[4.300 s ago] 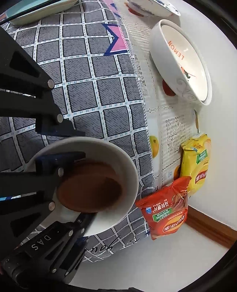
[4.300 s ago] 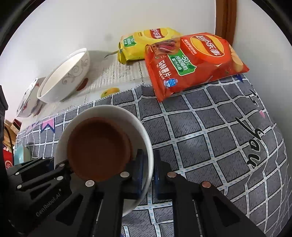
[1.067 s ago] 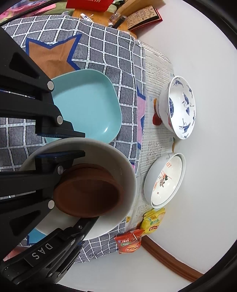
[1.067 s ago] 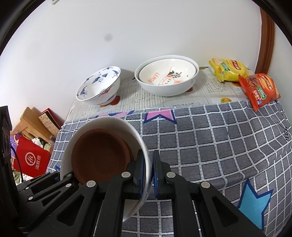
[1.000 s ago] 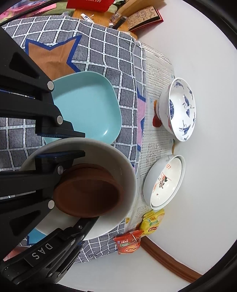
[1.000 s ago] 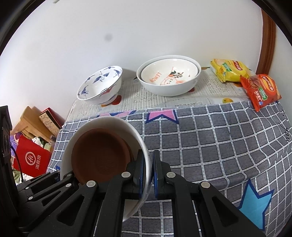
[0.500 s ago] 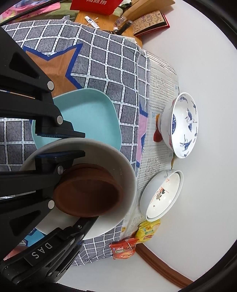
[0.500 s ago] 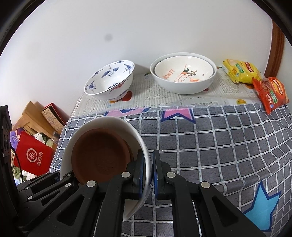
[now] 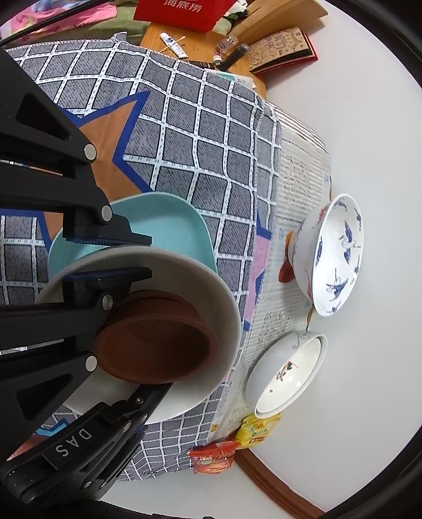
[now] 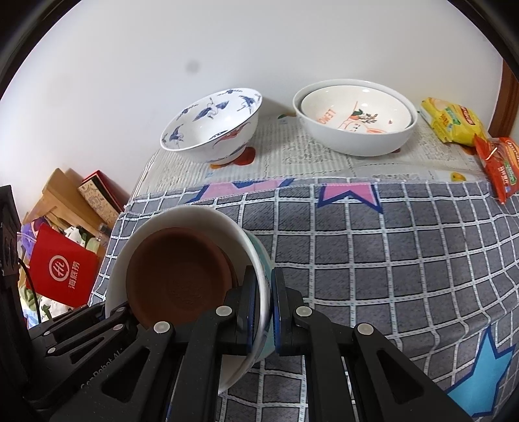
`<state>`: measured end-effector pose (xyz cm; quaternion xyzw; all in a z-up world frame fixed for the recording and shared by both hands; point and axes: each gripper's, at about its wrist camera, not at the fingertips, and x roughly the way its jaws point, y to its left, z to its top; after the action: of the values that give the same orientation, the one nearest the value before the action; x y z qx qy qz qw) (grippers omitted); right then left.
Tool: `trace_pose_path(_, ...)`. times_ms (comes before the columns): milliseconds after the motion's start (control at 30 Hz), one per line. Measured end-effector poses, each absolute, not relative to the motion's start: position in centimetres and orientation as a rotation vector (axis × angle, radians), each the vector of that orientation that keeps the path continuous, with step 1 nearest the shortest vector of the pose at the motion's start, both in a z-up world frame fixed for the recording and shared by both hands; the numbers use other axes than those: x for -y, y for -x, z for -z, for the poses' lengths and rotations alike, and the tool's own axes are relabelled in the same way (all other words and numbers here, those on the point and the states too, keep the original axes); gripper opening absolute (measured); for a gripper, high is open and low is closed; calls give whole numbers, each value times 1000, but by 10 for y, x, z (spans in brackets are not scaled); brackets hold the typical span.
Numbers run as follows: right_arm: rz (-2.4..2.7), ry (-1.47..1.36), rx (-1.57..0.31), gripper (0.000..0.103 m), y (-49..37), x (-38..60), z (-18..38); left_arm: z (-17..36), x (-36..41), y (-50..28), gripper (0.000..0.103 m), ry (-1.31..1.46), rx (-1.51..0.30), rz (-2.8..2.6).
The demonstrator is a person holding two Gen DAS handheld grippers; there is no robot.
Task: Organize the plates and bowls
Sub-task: 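Lower the white bowl onto the teal plate with both grippers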
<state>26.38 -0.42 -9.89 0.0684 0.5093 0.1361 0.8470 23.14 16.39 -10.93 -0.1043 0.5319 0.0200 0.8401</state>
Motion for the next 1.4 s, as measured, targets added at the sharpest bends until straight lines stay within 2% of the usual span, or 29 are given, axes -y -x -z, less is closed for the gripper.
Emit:
trace_pose_path(533,-302,-126,-1144,8,-276,-13,137,143,-178,-244,12,238,-1177,-55)
trace_pose_path(933,-325,-95,-1121,9,-279,-16,142,145,-178,-245,12,230,-1150,-56)
trace_pose_path(1200,-338,-47,-1097,11,-270,-16,128,138,-177,-241,15,221,-1146,-57)
trace_pose_path(1400,-345,-50,-1089,12,-260,-8,118,125,-174,-231,22,200,-1128,-51)
